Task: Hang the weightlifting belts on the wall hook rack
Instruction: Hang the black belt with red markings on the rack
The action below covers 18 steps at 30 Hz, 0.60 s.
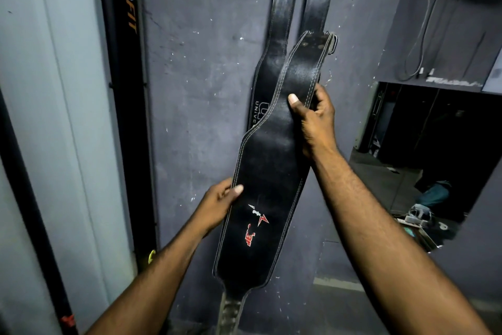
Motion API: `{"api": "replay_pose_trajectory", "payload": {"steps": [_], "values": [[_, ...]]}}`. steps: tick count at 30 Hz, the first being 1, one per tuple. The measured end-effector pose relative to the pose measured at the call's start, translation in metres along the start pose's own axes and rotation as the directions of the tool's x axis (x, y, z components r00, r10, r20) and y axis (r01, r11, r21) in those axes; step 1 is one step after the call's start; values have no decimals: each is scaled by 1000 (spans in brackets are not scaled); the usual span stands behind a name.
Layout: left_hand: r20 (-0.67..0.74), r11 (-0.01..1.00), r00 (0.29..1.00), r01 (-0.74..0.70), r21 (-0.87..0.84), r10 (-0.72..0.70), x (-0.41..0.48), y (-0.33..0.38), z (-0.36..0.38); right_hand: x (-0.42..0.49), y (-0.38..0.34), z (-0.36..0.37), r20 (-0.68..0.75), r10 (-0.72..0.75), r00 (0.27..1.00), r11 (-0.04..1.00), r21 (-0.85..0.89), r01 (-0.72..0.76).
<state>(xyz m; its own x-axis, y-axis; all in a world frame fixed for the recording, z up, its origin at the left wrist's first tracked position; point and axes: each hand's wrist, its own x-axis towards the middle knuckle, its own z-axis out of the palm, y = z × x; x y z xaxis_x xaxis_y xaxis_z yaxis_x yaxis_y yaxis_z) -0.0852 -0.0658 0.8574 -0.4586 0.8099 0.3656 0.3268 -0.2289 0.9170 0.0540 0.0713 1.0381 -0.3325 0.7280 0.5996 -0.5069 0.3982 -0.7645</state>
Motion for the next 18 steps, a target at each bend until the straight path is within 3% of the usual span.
{"api": "replay_pose_trajectory", "payload": {"steps": [6,10,13,18], "values": [[-240,974,963,-160,-158,120,44,75,20,-30,19,5,93,58,994,996,55,-63],[-235,965,952,-228,-128,194,65,106,22,-42,27,8,182,146,972,983,86,-164],[-236,972,949,-228,-57,208,63,97,28,-30,22,6,152,231,961,965,90,-246],[-264,976,952,-188,-114,153,57,93,33,-22,24,-2,117,230,966,968,-128,-215]]}}
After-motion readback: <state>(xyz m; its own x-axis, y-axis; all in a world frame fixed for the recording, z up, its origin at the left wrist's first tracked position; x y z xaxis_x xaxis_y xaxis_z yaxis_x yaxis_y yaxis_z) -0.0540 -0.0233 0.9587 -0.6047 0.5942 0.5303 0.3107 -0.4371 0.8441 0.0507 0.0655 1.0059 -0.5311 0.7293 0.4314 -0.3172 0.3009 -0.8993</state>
